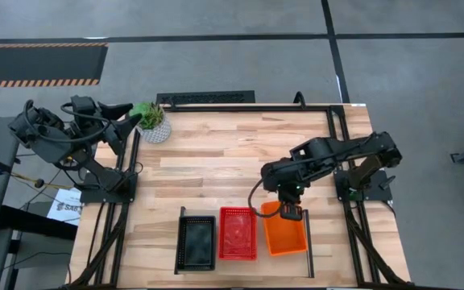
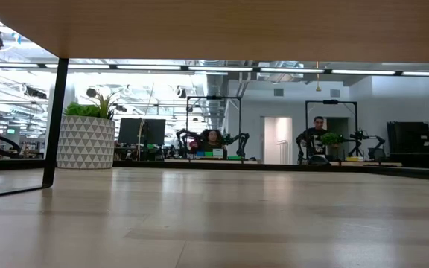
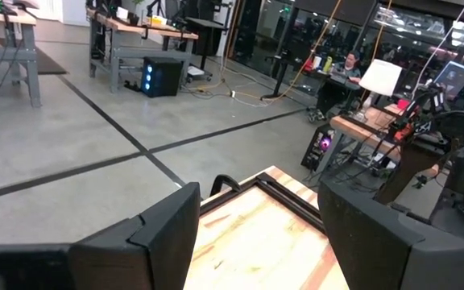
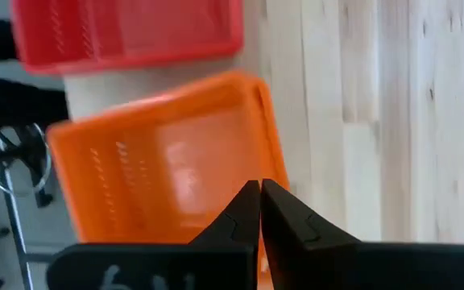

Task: Stack baskets on shelf by color
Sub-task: Stack the orange bin on the top of the orange bins on the shelf, then return to Home Position

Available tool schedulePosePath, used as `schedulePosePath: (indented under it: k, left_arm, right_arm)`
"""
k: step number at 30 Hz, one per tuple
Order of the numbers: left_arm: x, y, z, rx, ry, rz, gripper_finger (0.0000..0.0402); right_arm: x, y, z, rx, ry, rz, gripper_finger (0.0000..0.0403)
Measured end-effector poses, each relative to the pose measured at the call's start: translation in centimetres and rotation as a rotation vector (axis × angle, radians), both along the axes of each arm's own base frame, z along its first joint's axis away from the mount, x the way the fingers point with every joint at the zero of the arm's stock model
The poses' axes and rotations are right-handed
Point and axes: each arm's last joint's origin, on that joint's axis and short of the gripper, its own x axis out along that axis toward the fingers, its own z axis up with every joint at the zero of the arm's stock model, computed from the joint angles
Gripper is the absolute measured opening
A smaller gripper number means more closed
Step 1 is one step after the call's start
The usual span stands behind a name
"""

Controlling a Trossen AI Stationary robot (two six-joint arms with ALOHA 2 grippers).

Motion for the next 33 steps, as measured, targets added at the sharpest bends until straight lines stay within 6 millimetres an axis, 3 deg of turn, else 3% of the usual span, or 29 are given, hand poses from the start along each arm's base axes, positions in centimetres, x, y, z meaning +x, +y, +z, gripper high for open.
schedulePosePath:
  k: [6, 11, 14, 19, 25, 29, 33]
  left_arm:
    - [0.3, -0.2, -0.1, 0.006, 0.007, 0.002, 0.0242]
    - [0.4, -0.3, -0.1, 0.007, 0.008, 0.002, 0.0242]
    - [0.4, -0.3, 0.1, -0.005, -0.009, 0.003, 0.0242]
    - [0.5, -0.3, 0.6, -0.022, -0.075, 0.057, 0.0242]
    - [0.6, -0.4, 0.8, -0.075, -0.107, 0.026, 0.0242]
    - [1.0, -0.8, 0.5, -0.093, -0.057, -0.076, 0.0242]
    - [1.3, -1.1, 0.4, -0.043, -0.006, -0.102, 0.0242]
  right_arm:
    - [0.9, 0.2, -1.2, -0.024, 0.054, 0.016, 0.0018]
    - [1.1, 0.2, -0.6, -0.007, -0.007, 0.014, 0.0012]
    - [0.7, 0.1, 1.4, 0.023, -0.133, 0.025, 0.0016]
    - [-0.8, -1.3, 7.1, 0.03, -0.461, 0.074, 0.0028]
    - [-5.6, -4.0, 14.0, 0.055, -0.796, 0.014, 0.0028]
    - [-8.7, -5.1, 15.8, 0.066, -0.89, -0.018, 0.0024]
    - [-10.7, -6.3, 17.0, -0.037, -1.007, 0.019, 0.0023]
